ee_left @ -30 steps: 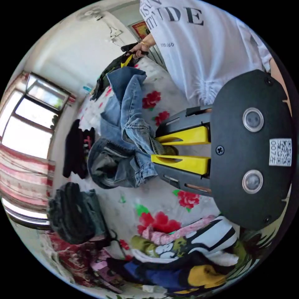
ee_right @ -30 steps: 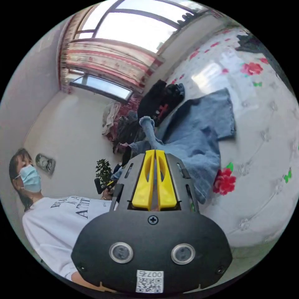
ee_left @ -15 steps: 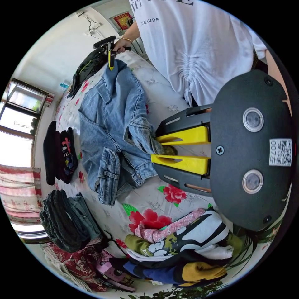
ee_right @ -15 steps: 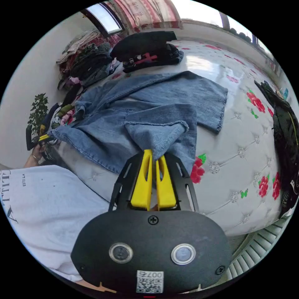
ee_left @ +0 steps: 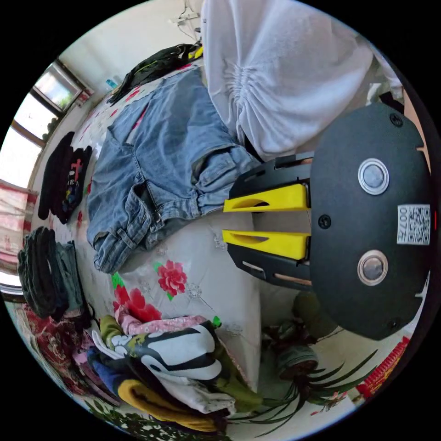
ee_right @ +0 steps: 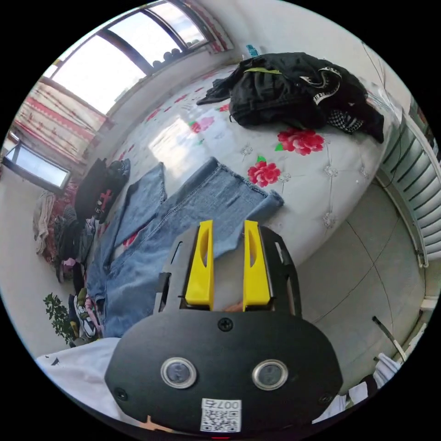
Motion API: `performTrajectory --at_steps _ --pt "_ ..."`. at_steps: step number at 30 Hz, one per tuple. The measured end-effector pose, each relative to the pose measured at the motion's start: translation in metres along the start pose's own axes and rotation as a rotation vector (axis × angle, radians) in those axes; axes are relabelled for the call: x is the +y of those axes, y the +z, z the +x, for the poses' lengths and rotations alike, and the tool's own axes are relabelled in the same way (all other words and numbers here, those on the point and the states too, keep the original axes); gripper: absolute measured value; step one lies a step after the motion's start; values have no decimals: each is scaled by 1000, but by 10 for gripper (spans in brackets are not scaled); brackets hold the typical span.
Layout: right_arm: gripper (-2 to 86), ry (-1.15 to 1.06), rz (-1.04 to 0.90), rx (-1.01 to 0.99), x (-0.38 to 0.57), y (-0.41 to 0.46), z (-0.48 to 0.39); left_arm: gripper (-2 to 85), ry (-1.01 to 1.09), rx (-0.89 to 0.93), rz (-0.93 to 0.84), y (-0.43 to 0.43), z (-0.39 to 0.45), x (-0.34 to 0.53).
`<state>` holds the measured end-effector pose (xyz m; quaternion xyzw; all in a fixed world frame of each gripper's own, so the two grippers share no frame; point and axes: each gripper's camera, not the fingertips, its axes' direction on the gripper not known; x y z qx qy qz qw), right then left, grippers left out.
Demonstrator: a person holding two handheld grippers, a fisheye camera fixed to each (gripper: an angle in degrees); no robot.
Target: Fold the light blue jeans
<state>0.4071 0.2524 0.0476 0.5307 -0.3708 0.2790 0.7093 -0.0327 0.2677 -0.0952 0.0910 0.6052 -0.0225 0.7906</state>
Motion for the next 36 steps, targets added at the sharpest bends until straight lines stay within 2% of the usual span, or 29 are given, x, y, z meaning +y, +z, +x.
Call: performTrajectory --at_steps 6,11,16,21,23,26,27,30,32,34,36 --pt "70 -241 -109 -132 -25 64 -90 79 -134 36 131 -18 -18 -44" --pt "78 -397 -192 -189 -58 134 -181 79 -144 72 177 -11 -24 -130" --pt "89 -495 -264 -93 -100 214 -266 102 -91 -5 162 2 -31 -205" --pt "107 -513 -313 6 -136 283 -311 126 -76 -95 148 20 -49 -260" --pt "114 -503 -319 68 -149 308 -317 132 -42 -208 93 43 -53 -279" --pt "112 -433 -431 174 -160 361 -310 138 -19 -312 -30 91 -60 -290" --pt "100 -462 -327 250 -155 360 -317 137 -12 -332 -39 98 -60 -291" --pt "46 -548 -360 283 -145 376 -334 103 67 -379 -60 107 -54 -296" --pt "22 -571 -408 223 -153 375 -341 69 95 -369 -84 103 -56 -302" --pt "7 -595 -174 14 -169 310 -344 57 93 -328 -91 93 -62 -303" --pt "4 -673 55 -161 -169 235 -344 52 62 -242 -10 61 -70 -297"
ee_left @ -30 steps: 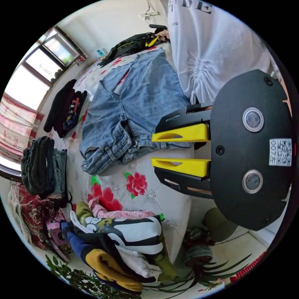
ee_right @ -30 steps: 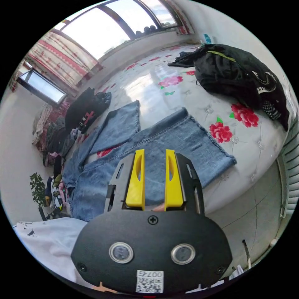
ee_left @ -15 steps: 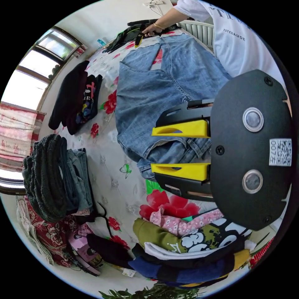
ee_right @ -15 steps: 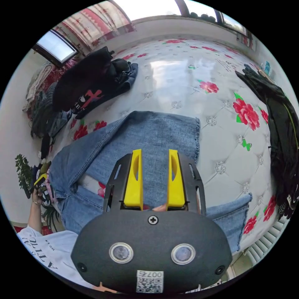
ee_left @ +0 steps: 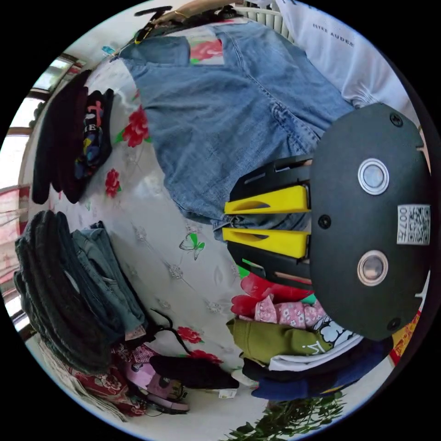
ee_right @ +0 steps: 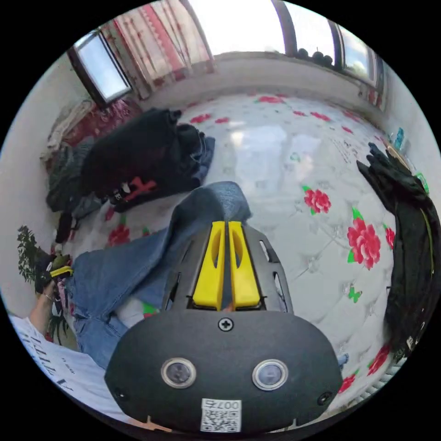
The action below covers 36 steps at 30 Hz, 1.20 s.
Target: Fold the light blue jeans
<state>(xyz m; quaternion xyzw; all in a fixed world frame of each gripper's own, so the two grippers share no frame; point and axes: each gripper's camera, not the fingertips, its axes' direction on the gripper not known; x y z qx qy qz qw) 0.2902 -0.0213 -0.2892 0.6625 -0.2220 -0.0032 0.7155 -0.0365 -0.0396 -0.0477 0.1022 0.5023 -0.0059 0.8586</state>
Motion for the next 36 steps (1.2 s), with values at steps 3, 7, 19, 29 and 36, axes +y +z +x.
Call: performTrajectory --at_steps 3,7,19,29,36 --pt "2 -202 285 41 24 -108 -21 51 -31 157 191 -64 -18 25" --pt "10 -66 265 109 95 -144 34 54 -28 153 204 -84 -19 45" --pt "62 428 -111 69 229 -67 163 55 0 132 42 -43 -13 14" --pt "85 289 -391 254 157 119 141 55 -21 169 21 -56 -32 11" --pt "22 103 -362 356 129 186 102 55 -76 173 51 -60 -45 4"
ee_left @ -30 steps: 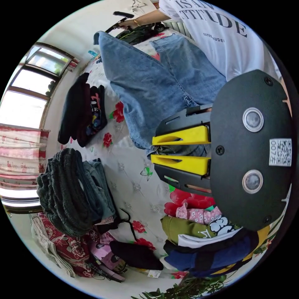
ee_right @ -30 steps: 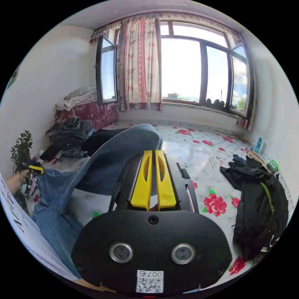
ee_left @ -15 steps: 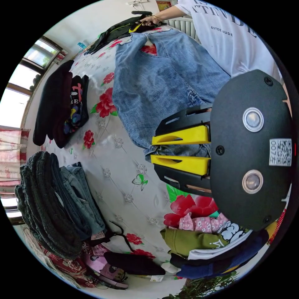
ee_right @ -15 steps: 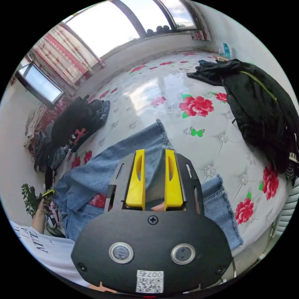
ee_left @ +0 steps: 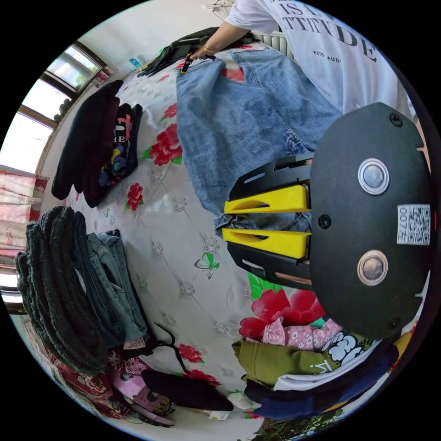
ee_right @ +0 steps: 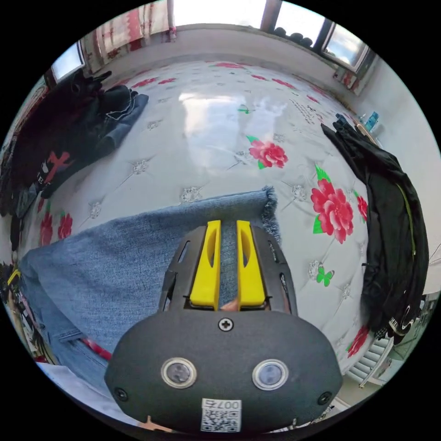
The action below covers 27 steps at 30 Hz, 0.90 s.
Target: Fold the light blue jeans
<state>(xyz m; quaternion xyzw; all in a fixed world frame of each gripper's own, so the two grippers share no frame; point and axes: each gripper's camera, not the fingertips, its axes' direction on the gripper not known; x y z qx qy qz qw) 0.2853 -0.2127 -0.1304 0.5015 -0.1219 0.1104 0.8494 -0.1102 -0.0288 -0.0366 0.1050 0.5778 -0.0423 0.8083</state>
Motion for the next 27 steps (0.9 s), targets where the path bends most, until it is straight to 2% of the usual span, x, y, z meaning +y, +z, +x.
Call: performTrajectory --at_steps 2,3,4,6,8,10,13,15,17,19,20,21,22,23,25,27 --pt "7 61 -16 121 -17 10 5 55 -7 57 35 -4 -6 -8" --pt "4 165 -28 303 -26 16 15 55 -15 66 36 -5 -8 -11" --pt "1 208 -27 313 -31 18 25 56 -36 60 20 -4 -13 -17" --pt "-1 251 -26 183 -36 13 36 62 -56 71 -2 -1 -20 -27" --pt "-1 282 91 99 -27 -10 26 74 -73 76 21 -10 -27 -28" --pt "0 152 186 -122 -6 -38 -15 71 -127 73 83 -28 -35 -19" --pt "3 -85 204 -300 39 -65 -95 74 -223 39 159 -54 -52 5" --pt "4 -222 170 -359 67 -71 -144 81 -232 20 144 -53 -56 14" --pt "4 -312 137 -323 86 -69 -183 97 -234 37 88 -38 -64 11" --pt "1 -383 83 -160 91 -52 -215 100 -226 55 81 -30 -75 0" --pt "1 -386 56 -103 88 -44 -219 100 -205 119 57 -19 -86 -12" --pt "0 -425 108 -97 86 -47 -220 94 -201 167 18 -10 -91 -20" --pt "-1 -410 92 -70 76 -44 -218 83 -213 271 -84 9 -101 -36" --pt "-1 -401 106 -80 71 -47 -215 62 -219 370 -110 20 -105 -48" --pt "-2 -358 69 -58 45 -52 -208 42 -251 414 -97 22 -108 -57" --pt "-1 -343 57 57 30 -54 -204 33 -355 328 19 -4 -113 -50"
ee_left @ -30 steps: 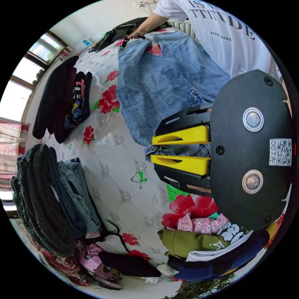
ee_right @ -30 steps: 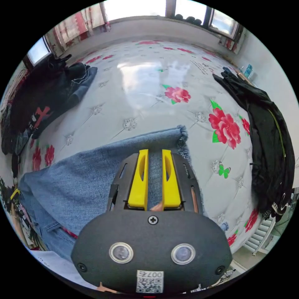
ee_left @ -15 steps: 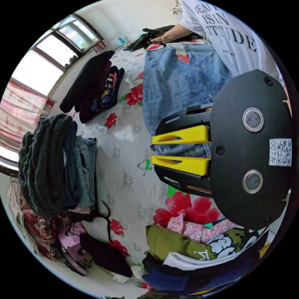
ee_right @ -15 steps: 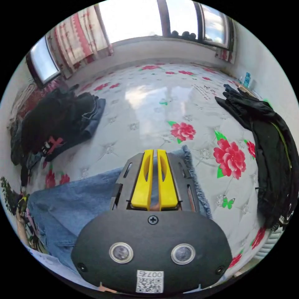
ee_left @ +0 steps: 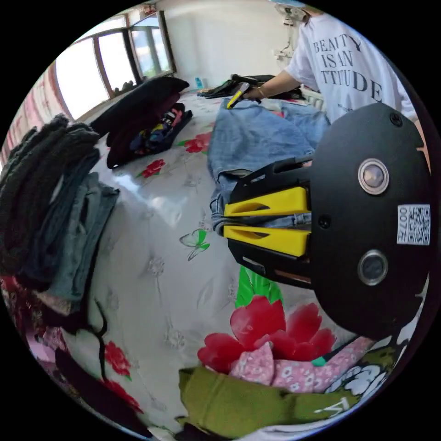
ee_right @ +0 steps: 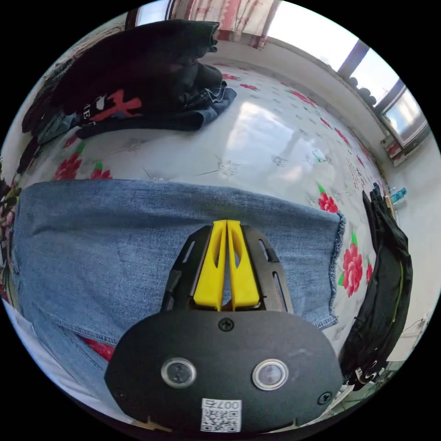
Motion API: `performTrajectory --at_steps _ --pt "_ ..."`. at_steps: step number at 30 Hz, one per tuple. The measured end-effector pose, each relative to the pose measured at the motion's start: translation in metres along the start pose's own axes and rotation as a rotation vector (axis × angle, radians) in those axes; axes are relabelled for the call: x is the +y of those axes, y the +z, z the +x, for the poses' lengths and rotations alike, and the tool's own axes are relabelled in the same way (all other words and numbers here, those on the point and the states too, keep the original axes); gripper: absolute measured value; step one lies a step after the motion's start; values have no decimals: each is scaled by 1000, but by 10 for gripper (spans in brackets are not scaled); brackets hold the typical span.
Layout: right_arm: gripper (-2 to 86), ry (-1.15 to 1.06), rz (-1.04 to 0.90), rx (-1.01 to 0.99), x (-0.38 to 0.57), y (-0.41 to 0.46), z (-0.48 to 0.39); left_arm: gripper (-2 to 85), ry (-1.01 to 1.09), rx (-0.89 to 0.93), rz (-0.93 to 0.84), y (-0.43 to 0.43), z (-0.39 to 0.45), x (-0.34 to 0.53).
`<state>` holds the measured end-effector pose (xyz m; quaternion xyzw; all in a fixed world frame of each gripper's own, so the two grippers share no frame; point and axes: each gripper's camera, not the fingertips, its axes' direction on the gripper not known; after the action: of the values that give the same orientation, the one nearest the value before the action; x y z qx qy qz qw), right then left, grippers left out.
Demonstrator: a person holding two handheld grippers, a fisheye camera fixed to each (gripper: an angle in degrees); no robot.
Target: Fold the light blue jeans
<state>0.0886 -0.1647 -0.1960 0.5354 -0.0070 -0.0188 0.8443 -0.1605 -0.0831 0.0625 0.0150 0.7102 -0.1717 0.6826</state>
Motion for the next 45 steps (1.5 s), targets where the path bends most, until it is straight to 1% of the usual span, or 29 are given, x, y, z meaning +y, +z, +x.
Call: performTrajectory --at_steps 1,2,3,4,5,7,9,11,13,14,16,17,19,20,22,24,25,26,28,30,32,33,34,36,38,40,42,44,45 --pt "-1 6 0 -3 -6 -4 8 30 -73 37 129 -24 -1 13" --pt "-1 27 1 -17 -10 -7 12 29 -153 76 211 -37 1 28" --pt "0 92 -1 -43 -17 -13 20 31 -185 74 232 -38 4 34" --pt "1 145 -8 -46 -23 -20 24 35 -207 43 245 -33 13 37" --pt "2 170 -13 -45 -26 -24 26 41 -165 -22 234 -20 24 31" --pt "7 230 -35 -62 -37 -50 35 52 -160 -80 210 -4 32 21" --pt "19 247 29 -92 -33 -91 45 68 -161 -86 190 -3 37 13" --pt "29 277 100 -189 -16 -138 64 79 -138 -170 227 -22 50 24" --pt "40 340 165 -352 28 -192 96 79 -117 -197 248 -37 59 48" --pt "43 355 174 -391 42 -204 105 79 -96 -193 239 -43 65 70" --pt "57 446 173 -498 114 -242 141 79 -63 -162 193 -46 74 108" --pt "61 475 164 -506 135 -250 149 79 -52 -144 151 -46 79 137" --pt "74 631 105 -476 227 -279 184 82 -52 -127 80 -43 86 184" --pt "77 675 89 -459 251 -285 193 86 -55 -120 32 -41 90 215" --pt "88 871 38 -380 343 -314 227 90 -46 -130 -18 -41 99 258" --pt "94 1007 12 -356 403 -333 249 97 -24 -129 -57 -41 108 294" --pt "98 1081 6 -368 435 -342 261 101 -11 -122 -83 -40 114 312" --pt "100 1109 6 -383 448 -345 266 107 4 -113 -115 -35 119 326" --pt "105 1174 5 -465 476 -350 280 119 48 -120 -107 -28 129 339" --pt "107 1200 24 -522 483 -354 286 127 111 -180 -128 -18 140 341" --pt "106 1245 44 -496 486 -368 295 132 224 -298 -197 -2 159 339" --pt "103 1262 43 -503 486 -378 304 131 248 -325 -213 1 163 339" --pt "100 1241 100 -554 483 -390 313 130 263 -354 -227 0 169 337" --pt "97 1248 137 -636 481 -404 328 124 212 -364 -212 -13 170 334" --pt "91 1252 140 -652 477 -415 340 122 156 -381 -93 -45 166 342" --pt "75 1237 120 -678 470 -426 351 129 121 -368 -54 -63 156 351" --pt "56 1230 129 -680 465 -438 356 144 83 -332 -101 -61 142 359" --pt "33 1236 159 -696 462 -453 361 144 -27 -255 -252 -36 118 361" --pt "18 1232 224 -718 461 -468 364 139 -48 -240 -248 -34 114 361"
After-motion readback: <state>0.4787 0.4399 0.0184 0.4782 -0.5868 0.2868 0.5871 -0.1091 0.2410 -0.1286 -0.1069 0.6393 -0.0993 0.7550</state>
